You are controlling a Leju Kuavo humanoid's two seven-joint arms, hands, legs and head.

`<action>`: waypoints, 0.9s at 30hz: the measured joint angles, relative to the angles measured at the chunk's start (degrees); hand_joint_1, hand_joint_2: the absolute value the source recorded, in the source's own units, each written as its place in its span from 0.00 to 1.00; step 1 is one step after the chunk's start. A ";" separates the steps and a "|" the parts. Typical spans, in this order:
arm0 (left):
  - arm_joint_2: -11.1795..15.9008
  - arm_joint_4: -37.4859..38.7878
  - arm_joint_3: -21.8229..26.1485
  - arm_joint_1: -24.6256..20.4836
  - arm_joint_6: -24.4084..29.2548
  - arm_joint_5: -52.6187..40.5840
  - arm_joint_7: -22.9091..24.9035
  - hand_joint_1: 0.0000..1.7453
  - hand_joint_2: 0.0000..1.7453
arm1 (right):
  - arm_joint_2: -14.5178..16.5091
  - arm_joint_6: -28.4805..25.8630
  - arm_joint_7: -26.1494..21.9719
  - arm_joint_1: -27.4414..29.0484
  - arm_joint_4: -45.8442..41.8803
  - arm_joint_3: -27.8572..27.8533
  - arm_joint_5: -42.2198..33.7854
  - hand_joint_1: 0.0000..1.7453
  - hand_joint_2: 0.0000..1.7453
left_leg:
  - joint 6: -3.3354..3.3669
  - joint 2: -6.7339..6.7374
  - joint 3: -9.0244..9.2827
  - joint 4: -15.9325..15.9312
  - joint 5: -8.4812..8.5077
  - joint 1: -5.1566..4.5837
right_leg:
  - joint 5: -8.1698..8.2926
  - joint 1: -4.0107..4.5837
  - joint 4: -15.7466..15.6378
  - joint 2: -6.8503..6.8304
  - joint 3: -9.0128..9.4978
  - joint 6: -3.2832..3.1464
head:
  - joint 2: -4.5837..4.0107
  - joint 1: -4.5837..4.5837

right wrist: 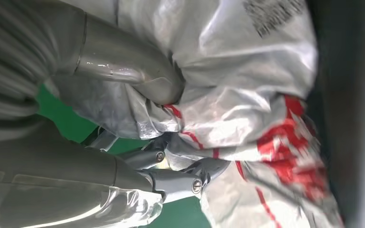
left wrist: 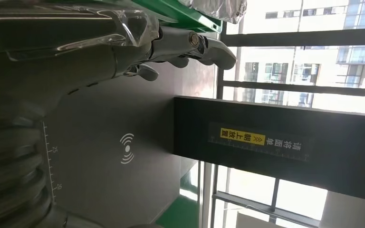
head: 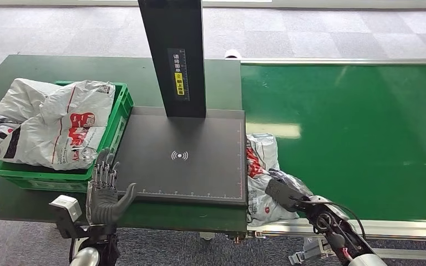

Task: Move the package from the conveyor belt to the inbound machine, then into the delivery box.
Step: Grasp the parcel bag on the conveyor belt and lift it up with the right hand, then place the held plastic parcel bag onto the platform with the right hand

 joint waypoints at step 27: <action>-0.55 -10.38 3.06 3.39 5.97 -3.24 -8.28 0.00 1.00 | 7.36 -10.22 -11.57 12.25 -42.74 -25.87 -7.19 1.00 1.00 | -0.04 -0.12 -0.24 -0.04 0.05 0.04 | 0.00 0.04 0.04 -0.12 -0.18 -0.01 | -0.01 0.00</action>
